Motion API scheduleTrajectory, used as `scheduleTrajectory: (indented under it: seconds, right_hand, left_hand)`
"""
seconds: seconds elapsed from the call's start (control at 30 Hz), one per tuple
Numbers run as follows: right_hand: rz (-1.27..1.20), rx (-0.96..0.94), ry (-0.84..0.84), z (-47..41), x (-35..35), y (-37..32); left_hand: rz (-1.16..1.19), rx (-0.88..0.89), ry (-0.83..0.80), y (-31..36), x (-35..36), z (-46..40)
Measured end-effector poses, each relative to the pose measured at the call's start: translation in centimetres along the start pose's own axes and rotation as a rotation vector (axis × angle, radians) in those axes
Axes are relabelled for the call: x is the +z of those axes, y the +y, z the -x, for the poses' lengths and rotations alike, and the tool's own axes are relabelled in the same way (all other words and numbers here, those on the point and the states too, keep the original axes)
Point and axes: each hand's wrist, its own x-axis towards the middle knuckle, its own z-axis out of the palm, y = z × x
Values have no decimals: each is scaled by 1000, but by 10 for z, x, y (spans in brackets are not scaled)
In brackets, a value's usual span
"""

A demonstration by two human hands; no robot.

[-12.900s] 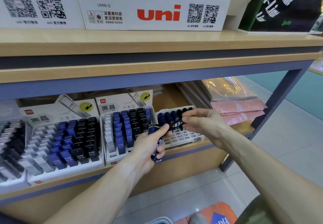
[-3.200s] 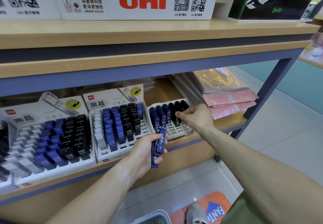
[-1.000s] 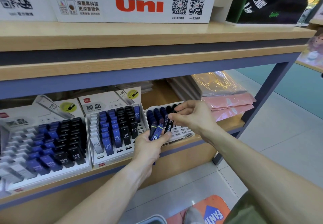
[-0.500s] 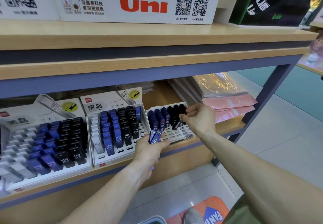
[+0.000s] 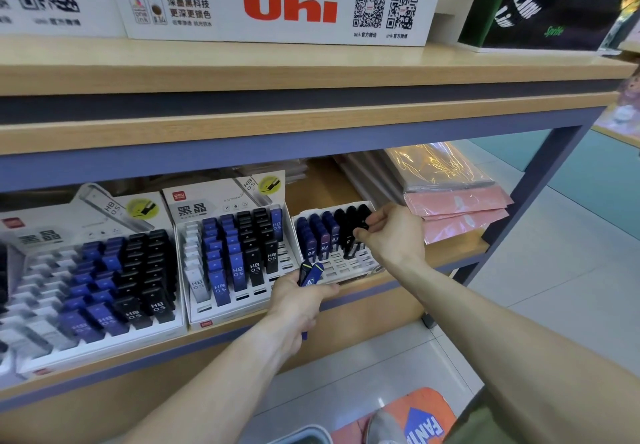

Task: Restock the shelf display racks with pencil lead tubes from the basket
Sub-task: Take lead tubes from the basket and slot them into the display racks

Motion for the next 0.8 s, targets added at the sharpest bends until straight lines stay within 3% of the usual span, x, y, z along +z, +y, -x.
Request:
scheduleTrajectory:
  seconds: [0.33,0.8]
  right_hand:
    - [100,-84,-42,15,13,-2]
    - [-126,237,40,22,14,-9]
  left_hand:
    - [-6,1,-14,-2,-1,-3]
    - [0,-7,-24,-4,-2,-5]
